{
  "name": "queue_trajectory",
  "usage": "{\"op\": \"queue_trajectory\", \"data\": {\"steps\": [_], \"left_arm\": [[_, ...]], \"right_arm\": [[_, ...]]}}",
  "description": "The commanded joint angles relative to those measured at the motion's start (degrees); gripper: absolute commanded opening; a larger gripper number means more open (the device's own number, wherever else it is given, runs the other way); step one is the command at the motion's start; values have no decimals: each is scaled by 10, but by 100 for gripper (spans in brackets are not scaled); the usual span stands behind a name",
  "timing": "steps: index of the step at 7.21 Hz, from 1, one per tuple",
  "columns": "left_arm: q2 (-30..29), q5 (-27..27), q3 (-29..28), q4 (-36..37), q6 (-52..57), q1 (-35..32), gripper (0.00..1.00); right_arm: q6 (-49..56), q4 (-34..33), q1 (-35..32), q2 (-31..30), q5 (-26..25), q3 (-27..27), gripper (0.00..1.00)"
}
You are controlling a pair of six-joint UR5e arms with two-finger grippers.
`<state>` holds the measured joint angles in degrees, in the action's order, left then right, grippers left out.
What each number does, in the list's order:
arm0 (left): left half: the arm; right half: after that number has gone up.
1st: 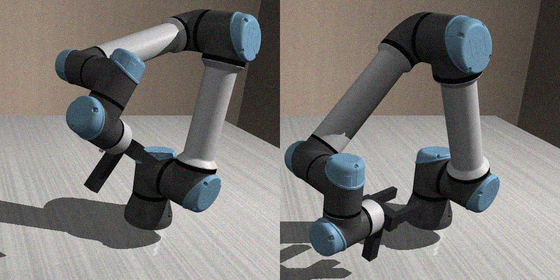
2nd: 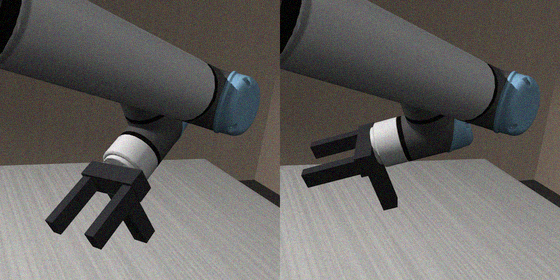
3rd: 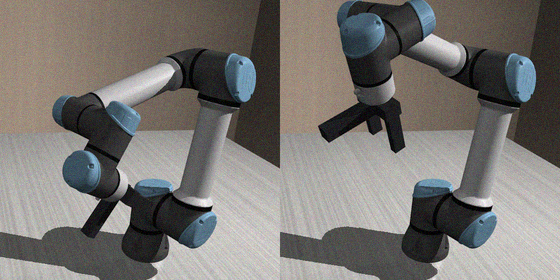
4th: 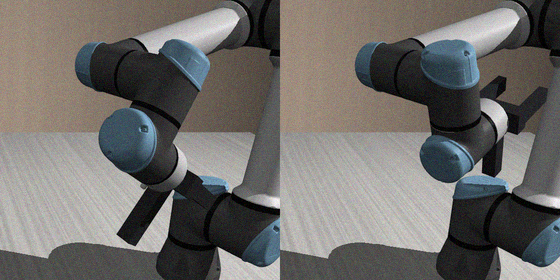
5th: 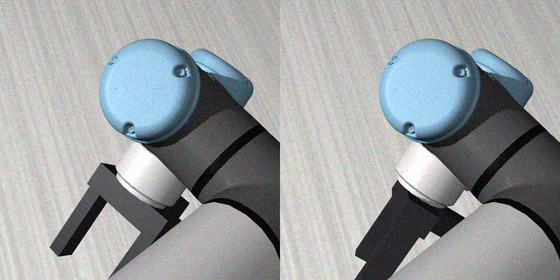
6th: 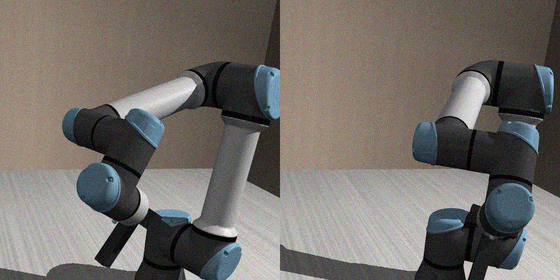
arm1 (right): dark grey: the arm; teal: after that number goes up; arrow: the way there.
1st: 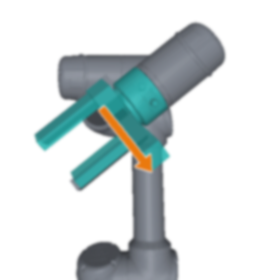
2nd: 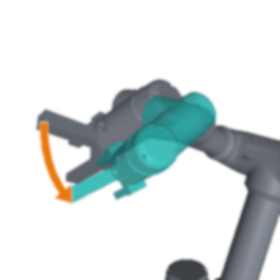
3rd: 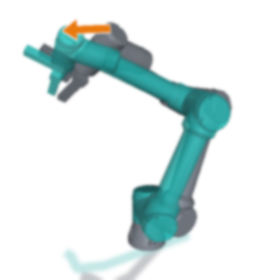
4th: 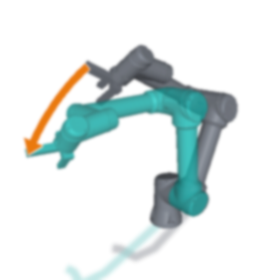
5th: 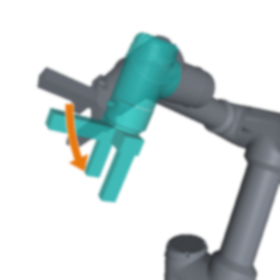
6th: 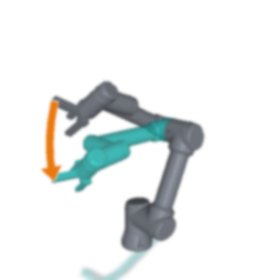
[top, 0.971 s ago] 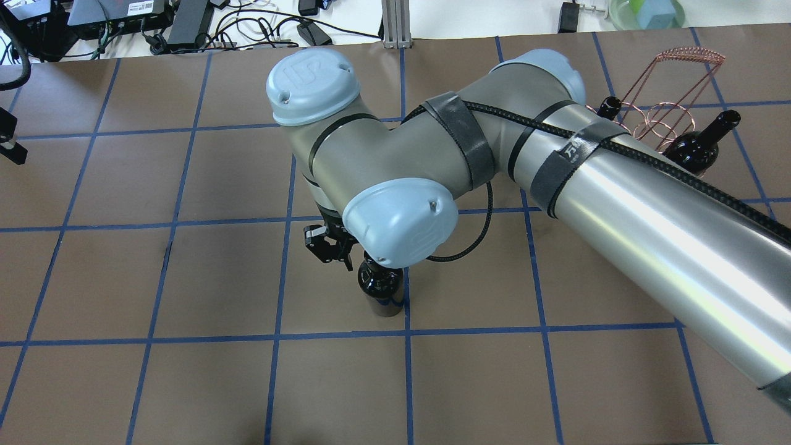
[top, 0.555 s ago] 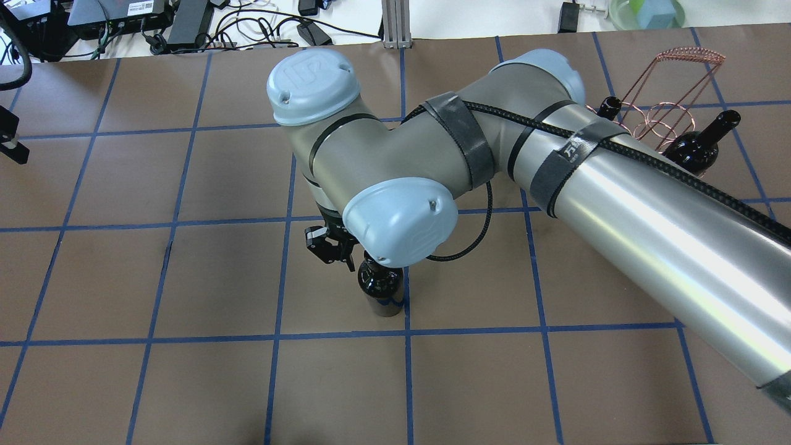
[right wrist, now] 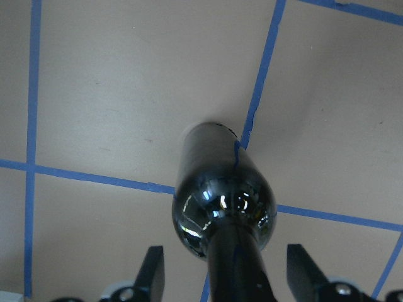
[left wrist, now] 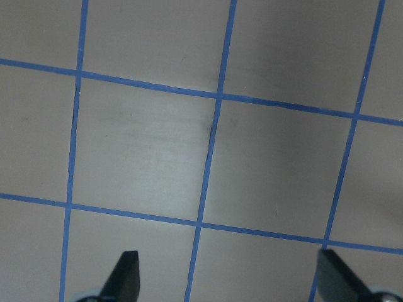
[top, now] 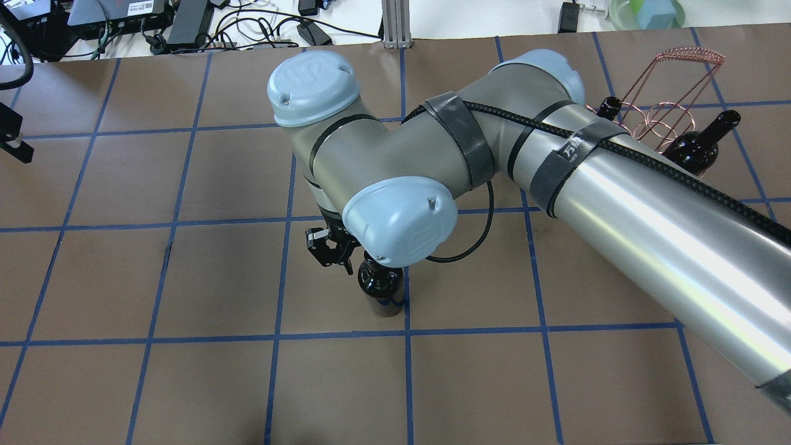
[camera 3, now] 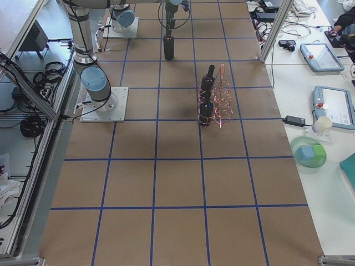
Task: Place wine into wine basket
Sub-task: 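Lower the right gripper and close it on the bottle neck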
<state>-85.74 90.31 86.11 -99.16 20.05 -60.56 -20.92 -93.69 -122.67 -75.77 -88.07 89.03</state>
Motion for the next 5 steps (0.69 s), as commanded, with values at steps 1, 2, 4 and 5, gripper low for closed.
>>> {"op": "queue_trajectory", "data": {"steps": [1,2,4,5], "left_arm": [[1,0,1,0,-1,-1,100],[1,-1,1,0,-1,0,100],[1,-9,1,0,-1,0,100],[2,-10,1,0,-1,0,100]], "right_arm": [[0,15,1,-1,-2,0,69],[0,14,0,-1,0,0,55],[2,14,0,-1,-2,0,10],[4,13,0,-1,-2,-1,0]]}}
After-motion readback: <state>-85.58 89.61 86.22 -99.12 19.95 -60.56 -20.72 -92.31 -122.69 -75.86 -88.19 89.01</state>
